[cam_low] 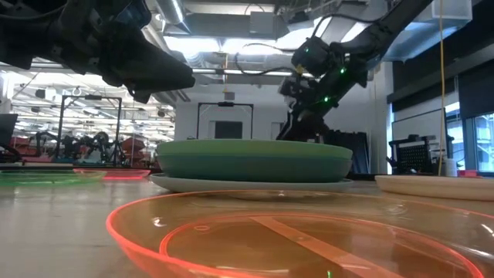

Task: Stack plastic plates
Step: Stack the dark blue plate on top of the pink plate

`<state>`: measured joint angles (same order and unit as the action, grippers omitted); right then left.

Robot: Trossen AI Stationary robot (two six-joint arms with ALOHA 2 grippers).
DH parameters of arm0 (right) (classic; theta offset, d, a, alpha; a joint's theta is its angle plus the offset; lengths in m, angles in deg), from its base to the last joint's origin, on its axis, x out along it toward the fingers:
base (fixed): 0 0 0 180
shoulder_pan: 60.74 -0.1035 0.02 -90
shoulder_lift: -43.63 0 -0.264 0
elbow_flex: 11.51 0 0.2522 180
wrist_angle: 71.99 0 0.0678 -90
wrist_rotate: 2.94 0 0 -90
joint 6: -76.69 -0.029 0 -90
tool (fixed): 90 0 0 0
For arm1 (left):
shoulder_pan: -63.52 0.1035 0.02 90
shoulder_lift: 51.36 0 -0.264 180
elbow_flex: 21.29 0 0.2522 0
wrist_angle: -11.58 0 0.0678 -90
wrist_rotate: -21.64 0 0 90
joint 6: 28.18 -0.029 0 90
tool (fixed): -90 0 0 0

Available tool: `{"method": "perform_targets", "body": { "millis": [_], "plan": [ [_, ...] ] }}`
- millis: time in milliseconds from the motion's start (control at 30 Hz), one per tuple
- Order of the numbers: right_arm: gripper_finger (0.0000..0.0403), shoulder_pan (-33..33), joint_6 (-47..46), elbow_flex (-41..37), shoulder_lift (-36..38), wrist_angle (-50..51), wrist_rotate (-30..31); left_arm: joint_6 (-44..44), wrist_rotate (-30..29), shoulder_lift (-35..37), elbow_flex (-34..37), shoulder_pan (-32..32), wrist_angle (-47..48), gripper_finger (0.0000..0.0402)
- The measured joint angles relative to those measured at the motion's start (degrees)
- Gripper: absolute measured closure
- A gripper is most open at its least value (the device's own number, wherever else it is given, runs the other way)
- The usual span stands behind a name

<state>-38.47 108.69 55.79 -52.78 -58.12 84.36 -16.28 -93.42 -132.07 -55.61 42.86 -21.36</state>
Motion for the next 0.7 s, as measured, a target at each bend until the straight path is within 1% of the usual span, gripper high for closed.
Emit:
{"method": "perform_targets", "body": {
  "millis": [200, 467, 700],
  "plan": [
    [0.0252, -0.12, 1.44, 0.0, -5.05, -3.83, 0.61, 0.0, -0.47, -0.01, 0.0, 0.02, 1.03, 0.0292],
    [0.0252, -0.04, 4.5, -0.02, -9.42, -7.47, 1.75, -0.02, -1.04, -0.02, 0.0, 0.02, 1.23, 0.0292],
    [0.0252, 0.27, 5.42, 0.14, -10.63, -7.95, 4.65, 0.0, -1.56, -0.02, 0.0, 0.81, 1.21, 0.0292]
  ]
}}
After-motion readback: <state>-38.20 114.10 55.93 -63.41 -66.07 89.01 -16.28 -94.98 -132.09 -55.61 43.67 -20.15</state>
